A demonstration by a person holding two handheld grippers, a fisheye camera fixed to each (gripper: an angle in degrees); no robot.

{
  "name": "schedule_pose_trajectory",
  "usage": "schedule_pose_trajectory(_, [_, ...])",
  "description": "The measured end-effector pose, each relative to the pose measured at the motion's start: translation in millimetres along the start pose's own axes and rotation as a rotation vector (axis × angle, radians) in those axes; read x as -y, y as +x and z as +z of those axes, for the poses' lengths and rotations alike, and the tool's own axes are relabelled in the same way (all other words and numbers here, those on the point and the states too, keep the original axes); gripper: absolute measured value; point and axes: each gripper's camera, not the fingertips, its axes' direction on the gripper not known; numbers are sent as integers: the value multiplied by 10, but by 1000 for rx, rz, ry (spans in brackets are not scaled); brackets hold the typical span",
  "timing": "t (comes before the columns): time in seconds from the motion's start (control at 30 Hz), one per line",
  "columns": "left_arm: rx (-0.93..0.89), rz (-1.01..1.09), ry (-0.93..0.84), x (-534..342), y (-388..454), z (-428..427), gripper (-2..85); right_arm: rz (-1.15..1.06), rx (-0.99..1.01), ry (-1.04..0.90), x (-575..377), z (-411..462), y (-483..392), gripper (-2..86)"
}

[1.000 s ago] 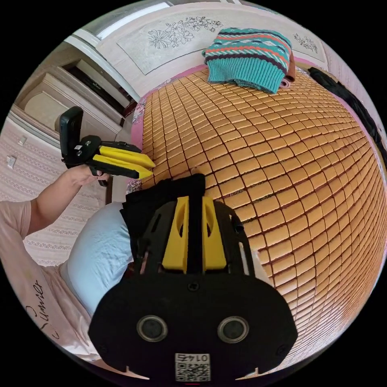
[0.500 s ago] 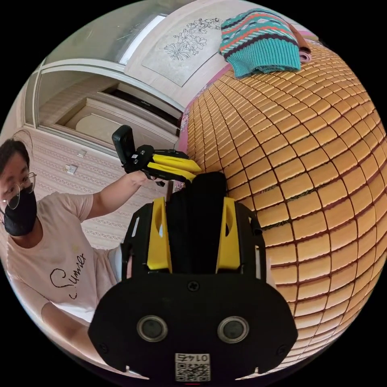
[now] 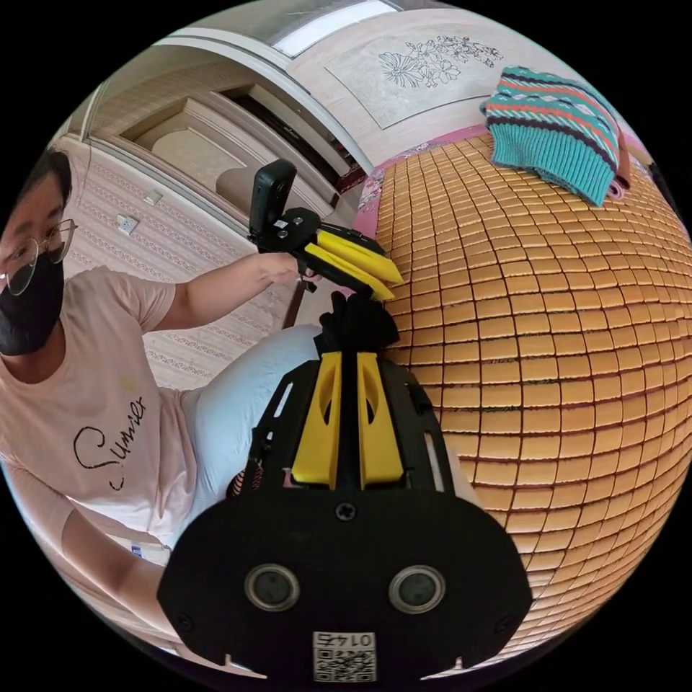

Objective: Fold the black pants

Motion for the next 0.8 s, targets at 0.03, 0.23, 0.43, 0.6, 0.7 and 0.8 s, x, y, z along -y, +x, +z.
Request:
schedule_pose_trajectory(0.03, [-11,-1,7,-12,-10,-10,65,-3,-20,-4,3,2,-4,28])
schedule_pose_trajectory(0.23, [-12,43,-68,-38,14,166,69,-123,108,-47,42,42,-151,29])
schedule_pose_trajectory(0.43, [109,88,-93,-185,52,118,72,-138,-52,-71,251,302,-222,54])
schedule_pose_trajectory(0.6, [-58,43,-12,-484,-96,-147,66,-43,-211,-103,305,502,-34,98])
schedule_pose_trajectory(0.7, [-176,51,50,-599,-115,-259,66,-14,-223,-111,292,530,23,102])
schedule_pose_trajectory(0.8, [-193,86,61,-635,-109,-276,81,-55,-155,-104,281,502,-13,77])
